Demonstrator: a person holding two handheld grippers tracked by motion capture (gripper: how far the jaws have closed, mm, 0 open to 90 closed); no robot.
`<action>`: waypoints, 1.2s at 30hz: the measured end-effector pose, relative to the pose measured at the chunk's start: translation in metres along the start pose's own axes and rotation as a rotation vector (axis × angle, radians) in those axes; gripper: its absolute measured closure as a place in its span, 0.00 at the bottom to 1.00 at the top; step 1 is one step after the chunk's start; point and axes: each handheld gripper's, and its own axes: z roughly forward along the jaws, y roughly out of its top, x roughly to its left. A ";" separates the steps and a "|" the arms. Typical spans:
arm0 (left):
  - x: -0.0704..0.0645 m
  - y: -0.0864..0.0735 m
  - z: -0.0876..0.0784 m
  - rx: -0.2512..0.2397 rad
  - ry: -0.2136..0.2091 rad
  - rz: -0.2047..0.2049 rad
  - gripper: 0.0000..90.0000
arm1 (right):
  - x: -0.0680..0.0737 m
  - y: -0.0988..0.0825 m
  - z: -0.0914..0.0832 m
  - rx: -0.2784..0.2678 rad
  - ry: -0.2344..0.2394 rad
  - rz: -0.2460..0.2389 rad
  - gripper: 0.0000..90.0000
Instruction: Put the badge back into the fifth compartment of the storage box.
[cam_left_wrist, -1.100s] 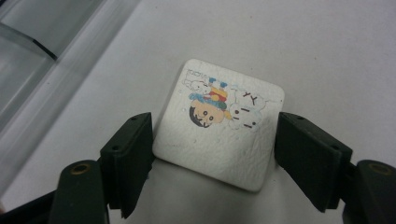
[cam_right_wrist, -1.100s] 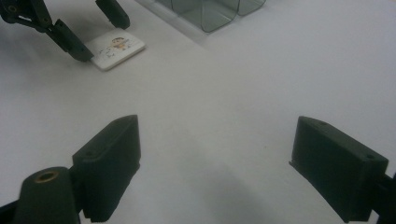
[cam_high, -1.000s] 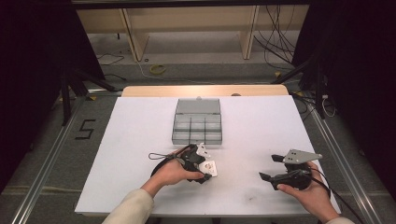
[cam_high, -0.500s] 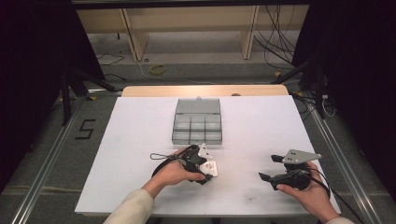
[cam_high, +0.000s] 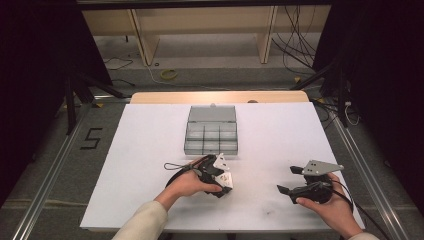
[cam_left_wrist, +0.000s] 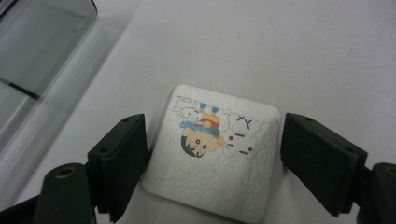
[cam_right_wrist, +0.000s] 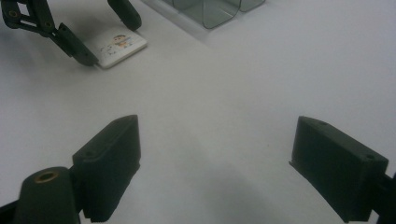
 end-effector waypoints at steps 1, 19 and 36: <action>0.000 -0.001 0.000 -0.003 -0.003 -0.003 0.25 | 0.000 0.000 0.000 0.000 0.000 0.000 0.18; -0.009 0.007 -0.003 0.051 0.046 -0.054 0.36 | 0.000 0.000 -0.001 -0.003 0.003 0.000 0.18; -0.007 0.006 -0.007 0.034 0.061 -0.101 0.36 | 0.000 0.000 -0.001 -0.005 0.003 -0.002 0.18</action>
